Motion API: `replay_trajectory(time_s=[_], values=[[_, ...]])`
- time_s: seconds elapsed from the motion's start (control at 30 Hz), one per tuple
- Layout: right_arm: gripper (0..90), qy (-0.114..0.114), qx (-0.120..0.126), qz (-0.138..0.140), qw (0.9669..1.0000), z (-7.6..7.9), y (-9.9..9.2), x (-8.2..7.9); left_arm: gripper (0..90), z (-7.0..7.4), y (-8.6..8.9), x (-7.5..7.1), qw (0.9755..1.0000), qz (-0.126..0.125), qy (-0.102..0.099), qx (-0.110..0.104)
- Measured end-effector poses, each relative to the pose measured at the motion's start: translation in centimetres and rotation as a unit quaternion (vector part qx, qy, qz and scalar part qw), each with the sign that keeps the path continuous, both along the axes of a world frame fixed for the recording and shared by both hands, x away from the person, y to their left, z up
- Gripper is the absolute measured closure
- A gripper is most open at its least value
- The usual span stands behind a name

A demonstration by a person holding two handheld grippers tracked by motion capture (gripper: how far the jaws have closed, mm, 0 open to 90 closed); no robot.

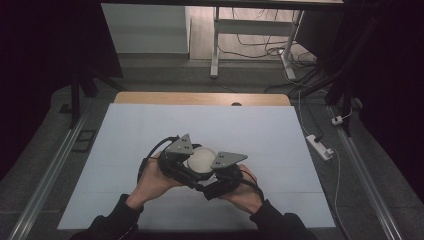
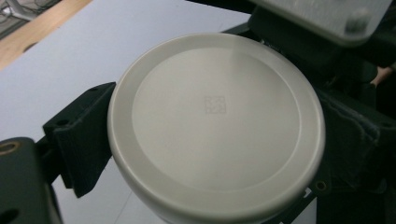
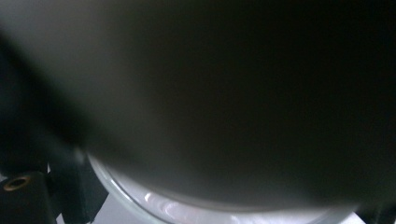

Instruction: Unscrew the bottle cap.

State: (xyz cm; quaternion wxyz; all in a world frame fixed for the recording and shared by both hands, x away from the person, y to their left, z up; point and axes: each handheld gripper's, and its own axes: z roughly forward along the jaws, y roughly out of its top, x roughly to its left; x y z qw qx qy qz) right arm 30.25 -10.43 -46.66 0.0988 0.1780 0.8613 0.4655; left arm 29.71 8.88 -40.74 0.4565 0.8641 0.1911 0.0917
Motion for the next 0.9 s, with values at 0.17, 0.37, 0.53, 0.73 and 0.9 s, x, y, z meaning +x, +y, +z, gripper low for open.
replay_trajectory(time_s=[0.17, 0.37, 0.53, 0.73, 0.9], values=[[6.4, -0.003, -0.002, -0.001, 1.0000, -0.1, 0.0, 0.0, 8.3, 0.3, 0.7, -0.1, 1.0000, 0.009, -0.001, -0.002], [6.4, -0.003, 0.000, -0.011, 0.9999, 0.0, -0.4, 0.3, 8.3, 0.4, 1.6, -0.2, 0.9999, 0.017, -0.001, -0.001], [6.4, -0.004, 0.003, -0.017, 0.9998, 0.1, -0.7, 0.6, 8.3, 0.4, 2.1, -0.4, 0.9998, 0.020, 0.000, -0.004], [6.4, -0.005, 0.005, -0.025, 0.9997, 0.2, -1.1, 1.0, 8.3, 0.2, 2.7, -0.8, 0.9998, 0.020, 0.003, -0.009], [6.4, -0.003, 0.009, -0.036, 0.9993, 0.4, -1.5, 1.6, 8.3, 0.3, 3.1, -1.4, 0.9997, 0.017, 0.002, -0.017]])
